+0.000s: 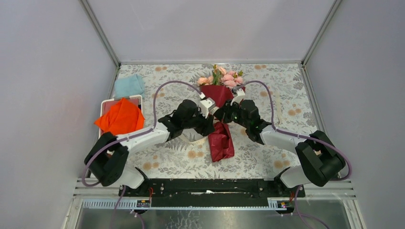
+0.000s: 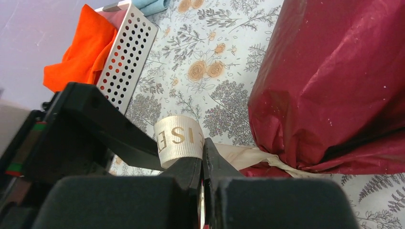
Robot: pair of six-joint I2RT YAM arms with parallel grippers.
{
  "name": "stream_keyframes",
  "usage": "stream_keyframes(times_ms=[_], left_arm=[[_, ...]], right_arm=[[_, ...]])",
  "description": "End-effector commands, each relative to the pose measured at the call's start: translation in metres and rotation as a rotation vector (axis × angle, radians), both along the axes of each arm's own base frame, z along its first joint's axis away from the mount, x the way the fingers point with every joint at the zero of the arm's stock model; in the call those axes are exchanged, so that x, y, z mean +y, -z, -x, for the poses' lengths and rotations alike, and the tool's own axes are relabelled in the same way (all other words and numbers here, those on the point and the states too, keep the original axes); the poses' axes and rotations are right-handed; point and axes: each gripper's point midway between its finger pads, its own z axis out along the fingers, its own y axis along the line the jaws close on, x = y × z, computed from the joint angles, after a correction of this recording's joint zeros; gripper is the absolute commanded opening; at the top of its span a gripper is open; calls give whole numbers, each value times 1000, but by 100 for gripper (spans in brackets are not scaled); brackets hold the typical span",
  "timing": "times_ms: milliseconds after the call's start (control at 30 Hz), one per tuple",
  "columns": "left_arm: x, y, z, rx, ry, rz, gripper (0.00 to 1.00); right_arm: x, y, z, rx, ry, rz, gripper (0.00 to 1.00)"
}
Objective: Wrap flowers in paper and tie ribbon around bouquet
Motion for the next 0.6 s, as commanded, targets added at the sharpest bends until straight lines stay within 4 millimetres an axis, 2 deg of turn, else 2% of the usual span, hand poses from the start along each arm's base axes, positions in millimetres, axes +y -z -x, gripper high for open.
stream_keyframes(times_ms=[0,267,400,467,567], left_arm=[[-26,-29,-37,-95,-83,144,54],[-29,-35,-56,-246,-123,229,39],[-27,-23,-56,-226,-147,236,41],[-25,-24,-61,-251,-180,257,46],[-20,-25,-74,-271,-257,271,46]], right_arm=[[5,-31,-10,-26,35,-55,0],[9,-37,-10,-34,-2,-15,0],[12,-41,-8,-27,-12,-36,0],[12,-42,-8,-23,-14,-42,0],[11,-42,-7,-21,-10,-45,0]])
